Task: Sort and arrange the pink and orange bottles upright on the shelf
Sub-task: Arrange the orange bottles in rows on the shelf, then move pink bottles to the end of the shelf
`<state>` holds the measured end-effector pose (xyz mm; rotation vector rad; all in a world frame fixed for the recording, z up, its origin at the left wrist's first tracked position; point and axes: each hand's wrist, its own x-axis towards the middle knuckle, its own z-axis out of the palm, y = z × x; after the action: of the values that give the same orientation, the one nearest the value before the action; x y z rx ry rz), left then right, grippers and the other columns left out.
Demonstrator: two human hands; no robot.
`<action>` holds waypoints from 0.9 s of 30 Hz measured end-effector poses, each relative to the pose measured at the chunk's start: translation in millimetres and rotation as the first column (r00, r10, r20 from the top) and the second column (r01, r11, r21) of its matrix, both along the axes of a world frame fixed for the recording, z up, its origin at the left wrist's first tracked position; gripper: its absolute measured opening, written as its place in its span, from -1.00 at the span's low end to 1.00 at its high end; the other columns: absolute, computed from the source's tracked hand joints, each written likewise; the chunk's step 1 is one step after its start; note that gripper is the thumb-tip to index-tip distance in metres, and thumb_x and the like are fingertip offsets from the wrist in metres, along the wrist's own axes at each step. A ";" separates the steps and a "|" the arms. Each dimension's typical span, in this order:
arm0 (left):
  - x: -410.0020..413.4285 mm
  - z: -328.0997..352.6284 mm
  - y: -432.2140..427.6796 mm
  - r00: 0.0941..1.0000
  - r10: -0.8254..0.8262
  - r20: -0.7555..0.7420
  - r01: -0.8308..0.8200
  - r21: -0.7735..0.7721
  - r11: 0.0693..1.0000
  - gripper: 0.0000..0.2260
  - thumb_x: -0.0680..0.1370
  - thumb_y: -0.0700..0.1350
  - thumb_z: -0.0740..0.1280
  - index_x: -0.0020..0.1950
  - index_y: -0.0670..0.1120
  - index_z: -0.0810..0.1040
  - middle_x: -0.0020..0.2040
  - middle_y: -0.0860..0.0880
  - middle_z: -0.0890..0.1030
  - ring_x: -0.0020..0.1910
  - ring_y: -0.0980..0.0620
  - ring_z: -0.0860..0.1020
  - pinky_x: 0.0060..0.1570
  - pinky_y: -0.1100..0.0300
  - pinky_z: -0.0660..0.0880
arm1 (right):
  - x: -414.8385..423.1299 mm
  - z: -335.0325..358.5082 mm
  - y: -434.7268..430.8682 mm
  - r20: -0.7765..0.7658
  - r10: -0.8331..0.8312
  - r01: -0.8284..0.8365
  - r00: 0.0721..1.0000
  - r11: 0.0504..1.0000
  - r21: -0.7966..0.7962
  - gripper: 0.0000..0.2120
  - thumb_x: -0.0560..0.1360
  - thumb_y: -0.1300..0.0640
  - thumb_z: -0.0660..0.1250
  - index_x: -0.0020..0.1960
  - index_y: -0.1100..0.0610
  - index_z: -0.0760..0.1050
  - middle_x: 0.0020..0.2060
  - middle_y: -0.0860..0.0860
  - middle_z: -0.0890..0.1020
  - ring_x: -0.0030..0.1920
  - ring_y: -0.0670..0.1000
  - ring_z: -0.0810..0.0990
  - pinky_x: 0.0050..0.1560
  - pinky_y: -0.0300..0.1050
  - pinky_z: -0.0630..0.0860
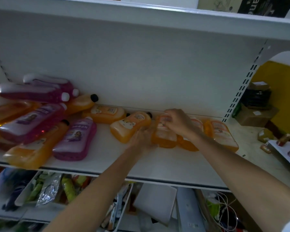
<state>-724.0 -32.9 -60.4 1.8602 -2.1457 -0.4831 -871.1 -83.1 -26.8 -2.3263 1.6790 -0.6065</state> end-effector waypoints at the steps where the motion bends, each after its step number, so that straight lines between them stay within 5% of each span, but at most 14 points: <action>1: 11.3 4.7 4.2 0.999 -0.035 -0.001 0.035 0.009 0.999 -0.39 0.52 -0.01 0.32 0.49 -0.04 0.12 0.43 -0.11 0.29 0.41 -0.10 0.25 0.32 0.09 0.24 | 7.7 2.3 1.2 0.003 0.013 -0.013 1.000 1.000 -0.022 -0.60 0.53 0.09 0.29 0.34 0.17 0.41 0.26 0.12 0.51 0.21 0.11 0.51 0.20 0.06 0.46; 3: 36.0 16.9 14.1 0.997 -0.067 -0.047 0.064 -0.054 0.996 -0.49 0.54 -0.09 0.30 0.45 -0.11 0.24 0.45 -0.08 0.27 0.43 -0.03 0.22 0.34 0.20 0.17 | 25.5 8.2 3.0 0.049 0.026 -0.024 0.998 0.999 -0.042 -0.54 0.55 0.03 0.26 0.40 0.15 0.34 0.34 0.10 0.43 0.27 0.11 0.46 0.28 0.03 0.39; 8: 126.5 36.7 53.4 0.983 0.035 -0.182 -0.108 -0.406 0.907 -0.68 0.45 -0.20 0.31 0.20 -0.11 0.56 0.22 -0.12 0.54 0.21 -0.09 0.50 0.19 0.06 0.42 | 115.9 22.9 6.2 0.143 0.173 -0.167 0.975 0.985 -0.052 -0.52 0.54 -0.02 0.26 0.40 0.15 0.34 0.34 0.10 0.45 0.34 0.07 0.39 0.32 -0.03 0.35; 12: 197.1 33.0 75.8 0.961 0.168 -0.220 -0.250 -0.431 0.867 -0.73 0.40 -0.15 0.34 0.08 -0.10 0.62 0.06 -0.11 0.61 0.04 -0.11 0.58 0.09 0.08 0.50 | 184.4 20.1 14.6 0.230 0.199 -0.217 0.953 0.974 0.058 -0.54 0.50 -0.06 0.32 0.32 0.14 0.41 0.20 0.10 0.55 0.20 0.09 0.52 0.18 -0.04 0.46; 15: 224.7 22.4 90.7 0.970 0.219 -0.110 -0.244 -0.347 0.906 -0.38 0.34 0.24 0.22 0.21 -0.18 0.51 0.14 -0.16 0.55 0.16 -0.16 0.51 0.17 0.10 0.41 | 224.5 6.2 20.2 0.292 0.193 -0.264 0.937 0.937 0.227 -0.47 0.45 -0.11 0.38 0.30 0.15 0.41 0.18 0.03 0.55 0.19 0.03 0.51 0.10 -0.18 0.43; 18: 232.0 4.6 98.8 0.965 0.166 0.204 -0.125 -0.200 0.972 0.04 0.22 0.44 0.07 0.51 -0.19 -0.01 0.50 -0.18 0.09 0.49 -0.13 0.07 0.44 0.08 0.02 | 247.3 -6.8 25.6 0.337 0.198 -0.326 0.920 0.866 0.379 -0.58 0.43 -0.04 0.43 0.19 0.15 0.48 0.00 -0.06 0.56 0.00 -0.10 0.52 -0.21 -0.48 0.44; 20: 233.7 -3.7 98.9 0.949 0.166 0.267 -0.098 -0.252 0.963 -0.04 0.38 0.37 0.18 0.51 -0.17 -0.16 0.53 -0.17 -0.08 0.51 -0.09 -0.07 0.45 0.13 -0.13 | 255.0 -11.8 26.0 0.428 0.139 -0.335 0.893 0.841 0.425 -0.82 0.42 0.13 0.46 -0.02 0.14 0.55 -0.11 -0.03 0.57 -0.16 -0.16 0.52 -0.30 -0.51 0.40; 22: 235.5 -4.6 97.4 0.946 0.177 0.273 -0.090 -0.305 0.948 -0.17 0.49 0.22 0.21 0.51 -0.17 -0.16 0.53 -0.17 -0.10 0.51 -0.09 -0.08 0.44 0.13 -0.14 | 256.4 -12.1 29.0 0.503 0.093 -0.305 0.859 0.882 0.359 -0.84 0.36 0.14 0.52 -0.17 0.09 0.54 -0.19 -0.03 0.61 -0.26 -0.23 0.54 -0.20 -0.37 0.44; 24: 238.3 -5.5 98.2 0.958 0.185 0.220 -0.096 -0.363 0.927 -0.23 0.53 0.15 0.21 0.51 -0.17 -0.15 0.53 -0.17 -0.05 0.50 -0.09 0.00 0.44 0.13 -0.05 | 256.7 -7.5 34.9 0.544 0.087 -0.265 0.835 0.929 0.258 -0.69 0.27 0.06 0.57 -0.06 0.09 0.57 -0.14 -0.02 0.64 -0.16 -0.20 0.58 -0.07 -0.31 0.45; 27: 240.5 0.3 99.3 0.988 0.134 -0.071 -0.152 -0.418 0.896 -0.32 0.54 0.00 0.28 0.52 -0.14 -0.03 0.48 -0.15 0.18 0.36 -0.15 0.34 0.27 0.05 0.33 | 258.2 25.9 54.1 0.521 0.081 -0.154 0.849 0.983 0.098 -0.54 0.28 0.08 0.56 0.14 0.00 0.53 -0.02 -0.12 0.59 -0.03 -0.16 0.51 -0.16 -0.53 0.37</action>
<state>-483.5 66.4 -60.1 1.7216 -1.8795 -0.0143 -612.9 -29.0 -0.9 -1.9189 1.2724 -0.9545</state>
